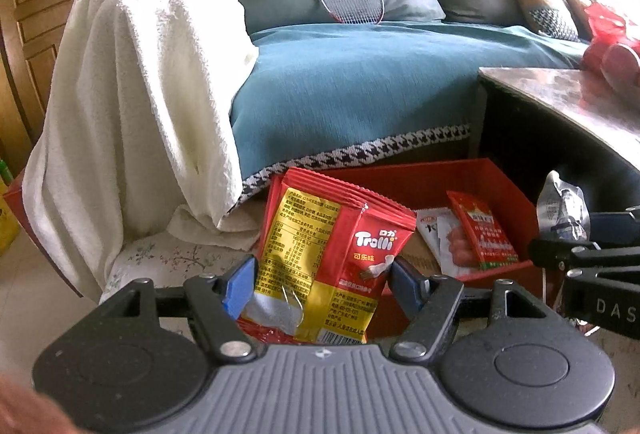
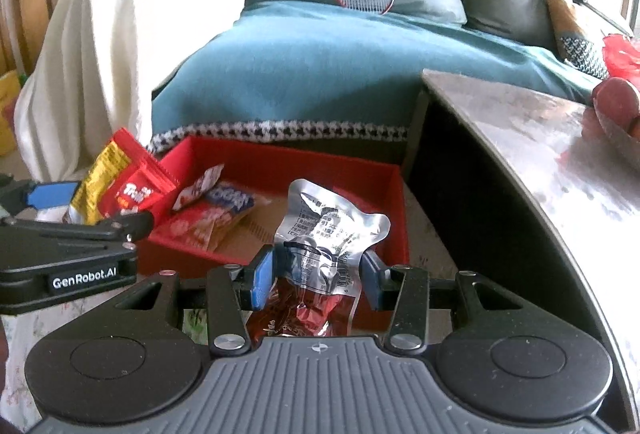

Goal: Organize snacks
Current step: 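Lift both held packets and carry them over the red box, then lower both packets into the box and open both grippers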

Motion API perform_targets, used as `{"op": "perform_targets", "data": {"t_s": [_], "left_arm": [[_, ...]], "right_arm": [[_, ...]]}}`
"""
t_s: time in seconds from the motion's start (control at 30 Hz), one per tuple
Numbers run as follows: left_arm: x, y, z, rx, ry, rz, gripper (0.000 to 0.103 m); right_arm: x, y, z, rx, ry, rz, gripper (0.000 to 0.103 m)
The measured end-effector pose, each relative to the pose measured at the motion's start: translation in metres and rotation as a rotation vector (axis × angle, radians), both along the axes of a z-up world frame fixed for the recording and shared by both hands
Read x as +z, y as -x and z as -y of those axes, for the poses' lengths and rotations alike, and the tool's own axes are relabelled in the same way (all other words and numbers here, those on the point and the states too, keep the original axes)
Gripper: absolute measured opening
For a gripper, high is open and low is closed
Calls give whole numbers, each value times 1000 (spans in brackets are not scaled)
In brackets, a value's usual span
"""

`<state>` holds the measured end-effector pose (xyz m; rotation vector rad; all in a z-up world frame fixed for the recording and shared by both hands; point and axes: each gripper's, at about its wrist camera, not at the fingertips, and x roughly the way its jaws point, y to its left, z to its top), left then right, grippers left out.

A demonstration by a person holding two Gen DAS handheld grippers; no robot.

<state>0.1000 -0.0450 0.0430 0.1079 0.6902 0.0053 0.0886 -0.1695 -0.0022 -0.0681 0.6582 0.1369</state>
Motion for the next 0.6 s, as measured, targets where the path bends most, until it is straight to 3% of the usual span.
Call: {"op": "perform_targets", "data": {"t_s": [0.6], "left_arm": [[-3, -46, 2, 29, -17, 28, 64]], "right_arm": [[14, -51, -3, -40, -35, 107, 53]]}}
